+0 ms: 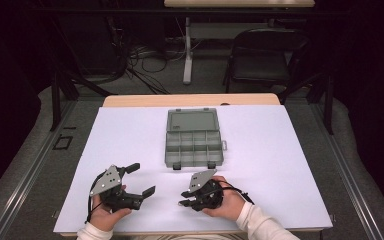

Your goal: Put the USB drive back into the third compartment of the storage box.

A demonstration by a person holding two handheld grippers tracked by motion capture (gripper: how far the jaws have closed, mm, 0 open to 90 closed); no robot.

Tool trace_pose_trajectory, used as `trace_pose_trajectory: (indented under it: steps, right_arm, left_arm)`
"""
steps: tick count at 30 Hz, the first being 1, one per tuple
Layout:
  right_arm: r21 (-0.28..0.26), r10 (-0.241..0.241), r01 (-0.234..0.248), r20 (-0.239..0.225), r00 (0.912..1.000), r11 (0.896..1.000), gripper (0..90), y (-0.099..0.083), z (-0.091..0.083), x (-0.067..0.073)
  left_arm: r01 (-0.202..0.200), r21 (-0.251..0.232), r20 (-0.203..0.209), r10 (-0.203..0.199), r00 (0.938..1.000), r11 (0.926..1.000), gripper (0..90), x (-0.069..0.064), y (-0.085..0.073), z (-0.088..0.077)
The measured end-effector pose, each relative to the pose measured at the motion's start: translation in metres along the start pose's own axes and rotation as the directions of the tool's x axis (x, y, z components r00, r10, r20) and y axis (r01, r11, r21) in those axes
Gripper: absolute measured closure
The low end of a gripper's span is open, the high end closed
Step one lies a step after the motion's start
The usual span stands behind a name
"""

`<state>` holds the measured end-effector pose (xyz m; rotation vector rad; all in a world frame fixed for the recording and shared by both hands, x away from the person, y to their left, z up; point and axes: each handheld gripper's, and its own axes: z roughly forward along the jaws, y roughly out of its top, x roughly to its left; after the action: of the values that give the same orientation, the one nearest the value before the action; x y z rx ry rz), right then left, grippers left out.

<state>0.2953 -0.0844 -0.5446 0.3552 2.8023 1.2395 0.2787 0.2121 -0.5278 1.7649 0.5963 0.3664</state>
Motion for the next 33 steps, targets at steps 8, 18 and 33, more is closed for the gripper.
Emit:
trace_pose_trajectory:
  steps: [8, 18, 33]
  right_arm:
    - [0.019, -0.039, 0.039, -0.007, 0.9992, 0.999, 71.2, -0.002, 0.007, 0.001]
    - [0.038, -0.065, 0.065, 0.0, 0.9979, 0.997, 72.9, -0.004, 0.012, 0.001]
    - [0.054, -0.085, 0.085, -0.004, 0.9964, 0.995, 76.7, -0.005, 0.015, 0.0]
  left_arm:
    - [-0.001, 0.0, -0.001, 0.001, 1.0, 1.0, 6.2, 0.0, 0.0, 0.0]
    - [-0.002, 0.001, -0.001, 0.002, 1.0, 1.0, 6.5, 0.0, 0.0, 0.0]
    - [-0.002, 0.002, -0.001, 0.002, 1.0, 1.0, 6.6, 0.0, 0.0, 0.0]
